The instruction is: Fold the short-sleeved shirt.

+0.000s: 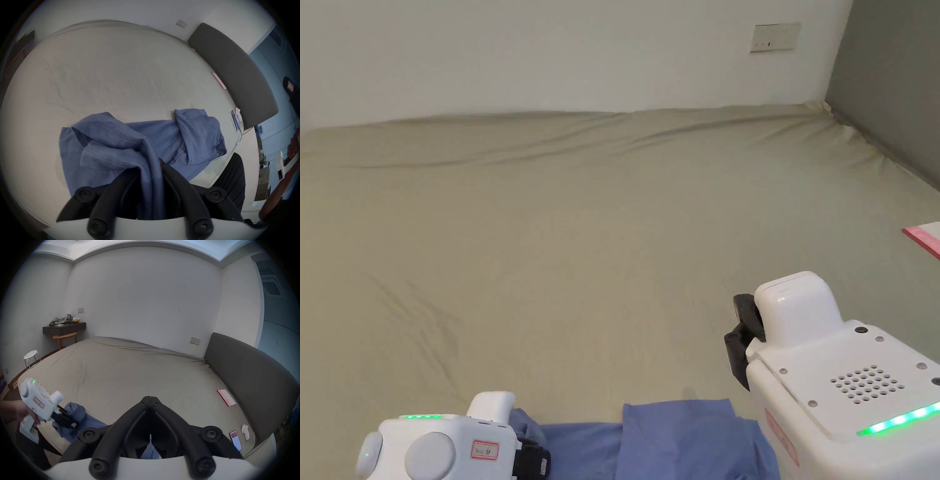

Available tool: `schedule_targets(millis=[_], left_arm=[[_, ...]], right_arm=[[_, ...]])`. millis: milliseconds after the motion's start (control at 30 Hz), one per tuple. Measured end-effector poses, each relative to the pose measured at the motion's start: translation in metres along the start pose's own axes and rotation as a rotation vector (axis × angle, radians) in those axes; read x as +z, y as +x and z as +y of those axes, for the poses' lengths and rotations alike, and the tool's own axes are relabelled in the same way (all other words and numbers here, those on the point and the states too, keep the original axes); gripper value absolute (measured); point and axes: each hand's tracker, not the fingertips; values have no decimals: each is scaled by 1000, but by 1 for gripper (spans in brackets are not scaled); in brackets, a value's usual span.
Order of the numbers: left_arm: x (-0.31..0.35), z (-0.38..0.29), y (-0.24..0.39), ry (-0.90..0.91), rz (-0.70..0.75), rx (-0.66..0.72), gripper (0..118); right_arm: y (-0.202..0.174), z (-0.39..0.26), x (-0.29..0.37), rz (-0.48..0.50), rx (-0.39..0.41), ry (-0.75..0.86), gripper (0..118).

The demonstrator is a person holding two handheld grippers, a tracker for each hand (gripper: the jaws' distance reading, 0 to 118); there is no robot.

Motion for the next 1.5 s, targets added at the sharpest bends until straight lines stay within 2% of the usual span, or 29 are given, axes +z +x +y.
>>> schedule_targets(millis=[167, 233, 267, 367, 400, 500, 600, 633, 733, 767, 833, 933, 1067, 1167, 1333, 1433, 1500], left_arm=[[-27, 0, 19, -56, 103, -43, 7], [-36, -1, 27, -78, 113, -49, 13], [-35, -2, 29, -82, 89, -60, 30], [-28, -7, 36, -71, -140, -22, 99], [-21, -8, 36, -43, -189, 3, 107], [7, -5, 24, 105, -207, 56, 108], [37, -3, 6, 223, -144, 68, 103], [47, -3, 1, 270, -105, 67, 94], [61, -8, -10, 356, 52, 19, 8], [60, -11, -11, 374, 125, -6, 1], [51, -18, -8, 397, 251, -85, 0], [22, -29, 2, 380, 302, -125, 0], [-24, -40, 28, 325, 313, -147, 0], [-56, -57, 52, 257, 284, -213, 0], [-81, -89, 93, 295, 407, -459, 0], [-79, -101, 107, 312, 445, -600, 0], [-77, -109, 114, 317, 414, -670, 0]], right_arm=[[12, -5, -1, -10, -43, -9, 0], [15, -7, -2, -10, -62, -10, 0], [16, -7, -3, -11, -66, -10, 0], [18, -7, -4, -18, -66, -13, 0], [19, -7, -4, -19, -66, -13, 0], [20, -6, -3, -23, -68, -12, 0], [18, -3, -3, -25, -64, -10, 0], [17, -2, -2, -25, -62, -8, 0], [12, 0, -2, -24, -53, -7, 0], [11, 0, -3, -23, -51, -7, 0], [8, 0, -3, -21, -48, -8, 0], [4, -1, -3, -17, -48, -13, 0], [0, -2, -3, -14, -38, -25, 0], [0, 0, 3, -15, -33, -20, 0], [3, 2, 5, -26, -25, -18, 0], [4, 0, 3, -30, -25, -25, 0], [3, -2, 1, -30, -28, -32, 0]])
